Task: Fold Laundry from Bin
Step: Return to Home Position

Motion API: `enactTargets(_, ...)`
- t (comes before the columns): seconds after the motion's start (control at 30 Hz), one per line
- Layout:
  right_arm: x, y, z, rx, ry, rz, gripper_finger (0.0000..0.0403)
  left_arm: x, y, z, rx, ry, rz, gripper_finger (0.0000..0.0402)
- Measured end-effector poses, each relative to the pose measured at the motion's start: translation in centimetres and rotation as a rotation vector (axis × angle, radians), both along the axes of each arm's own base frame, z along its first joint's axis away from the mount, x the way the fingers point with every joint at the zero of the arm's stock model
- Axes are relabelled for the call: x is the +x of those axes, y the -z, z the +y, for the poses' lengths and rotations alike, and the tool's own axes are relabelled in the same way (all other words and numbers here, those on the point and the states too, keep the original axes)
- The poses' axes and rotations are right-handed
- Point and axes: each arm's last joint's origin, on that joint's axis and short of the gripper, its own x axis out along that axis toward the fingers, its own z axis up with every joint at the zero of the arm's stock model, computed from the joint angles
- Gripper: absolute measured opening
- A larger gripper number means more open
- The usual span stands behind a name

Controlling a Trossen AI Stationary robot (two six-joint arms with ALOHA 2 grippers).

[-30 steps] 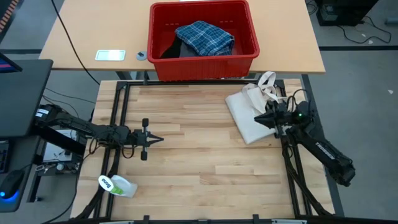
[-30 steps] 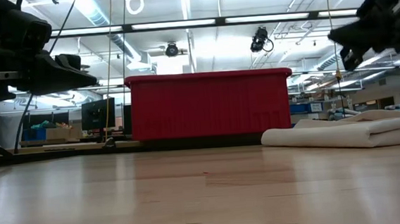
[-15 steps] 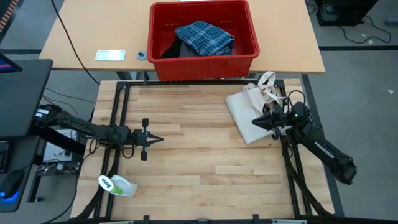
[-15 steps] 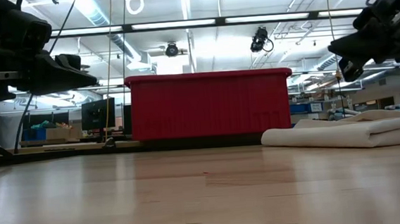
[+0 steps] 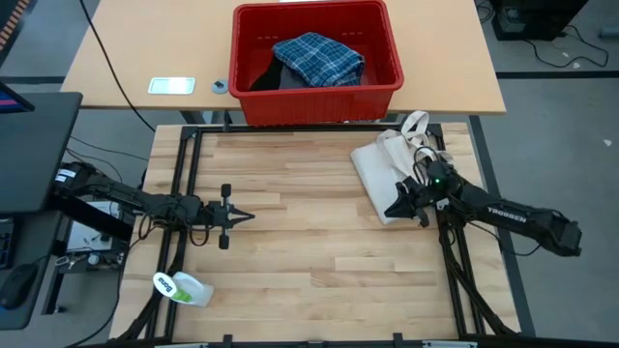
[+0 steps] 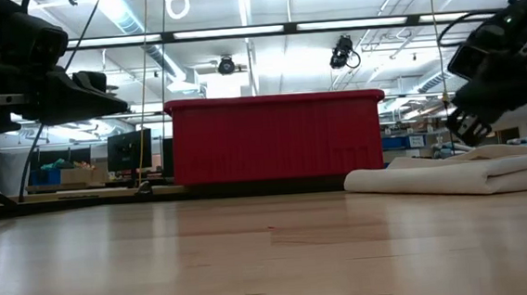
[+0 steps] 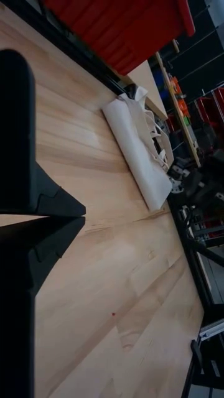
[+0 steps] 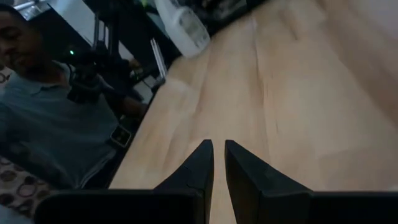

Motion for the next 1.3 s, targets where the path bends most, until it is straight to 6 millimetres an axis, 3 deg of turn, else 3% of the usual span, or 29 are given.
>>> enactTargets(0.17, 0.5, 0.5, 0.1, 0.018, -0.008, 0.049, 0.0051, 0.0, 0.0, 0.0, 0.0, 0.0, 0.0, 0.0016)
enactTargets(0.4, 2.0, -1.3, 1.2, -0.146, 0.026, -0.129, 0.0051, 0.0, 0.0, 0.0, 0.0, 0.0, 0.0, 0.0016)
enactTargets(0.93, 2.9, -0.7, 4.3, -0.131, -0.163, -0.049, 0.0051, 0.0, 0.0, 0.0, 0.0, 0.0, 0.001, 0.0016)
enactTargets(1.3, 2.9, -0.8, 4.5, -0.132, -0.18, -0.056, 0.0051, 0.0, 0.0, 0.0, 0.0, 0.0, 0.001, 0.0016)
